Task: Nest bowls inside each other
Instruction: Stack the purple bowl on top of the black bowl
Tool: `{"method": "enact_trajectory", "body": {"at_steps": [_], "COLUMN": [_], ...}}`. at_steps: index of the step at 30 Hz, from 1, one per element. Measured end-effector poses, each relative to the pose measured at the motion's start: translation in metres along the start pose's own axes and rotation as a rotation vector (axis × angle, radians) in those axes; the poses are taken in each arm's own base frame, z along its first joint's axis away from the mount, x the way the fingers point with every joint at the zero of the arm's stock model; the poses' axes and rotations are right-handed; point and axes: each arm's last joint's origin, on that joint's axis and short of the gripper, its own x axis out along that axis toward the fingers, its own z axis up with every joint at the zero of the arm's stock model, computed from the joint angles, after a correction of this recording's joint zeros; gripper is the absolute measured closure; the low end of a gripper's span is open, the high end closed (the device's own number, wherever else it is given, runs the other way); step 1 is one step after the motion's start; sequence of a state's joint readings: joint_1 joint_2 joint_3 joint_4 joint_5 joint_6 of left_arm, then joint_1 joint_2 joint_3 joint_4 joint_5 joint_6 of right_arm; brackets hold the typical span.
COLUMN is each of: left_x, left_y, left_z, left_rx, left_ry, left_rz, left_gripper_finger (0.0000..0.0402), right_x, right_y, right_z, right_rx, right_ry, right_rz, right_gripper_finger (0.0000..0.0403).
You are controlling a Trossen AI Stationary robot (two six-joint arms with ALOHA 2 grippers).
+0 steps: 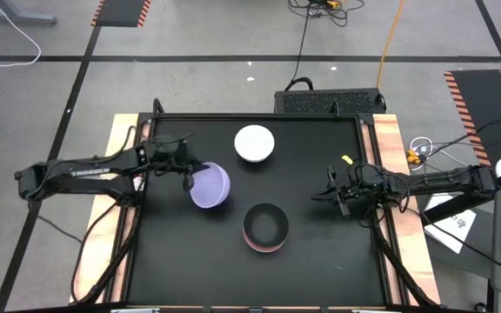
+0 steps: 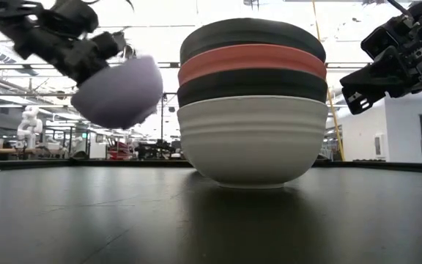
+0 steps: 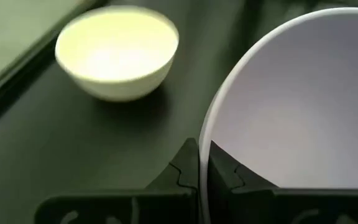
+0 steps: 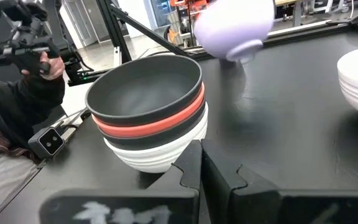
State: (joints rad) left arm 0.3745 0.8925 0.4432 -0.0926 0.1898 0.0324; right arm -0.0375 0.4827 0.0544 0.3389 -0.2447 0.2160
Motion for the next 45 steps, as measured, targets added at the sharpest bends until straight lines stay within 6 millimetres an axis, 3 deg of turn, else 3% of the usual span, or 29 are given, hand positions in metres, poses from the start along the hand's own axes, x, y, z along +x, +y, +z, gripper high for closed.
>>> {"method": "enact_trajectory", "body": {"at_steps": [10,21,38,45], "left_x": [-0.027,-0.031,-0.032,-0.019], "left_y": [-0.016,-0.032,-0.059,-0.065], "left_z": [-0.022,-0.036,-0.028,-0.002], "left_rx": [0.001,0.038,0.090,0.100], "left_ry": [-0.288,-0.516,-0.628,-0.582], "left_rz": [-0.082,-0.208,-0.354,-0.334], "left_gripper_finger": [0.0397,0.0397,0.0397,0.0397], "right_x": [0.000,0.000,0.000,0.000], "right_y": [0.000,0.000,0.000,0.000], "right_z": [0.000,0.000,0.001,0.002], "right_rx": [-0.014,-0.020,-0.040,-0.043], "right_ry": [-0.003,-0.004,-0.011,-0.023], "right_rz": [0.001,0.001,0.002,0.004], "right_gripper_finger": [0.0403,0.0403,0.0403,0.0403]}}
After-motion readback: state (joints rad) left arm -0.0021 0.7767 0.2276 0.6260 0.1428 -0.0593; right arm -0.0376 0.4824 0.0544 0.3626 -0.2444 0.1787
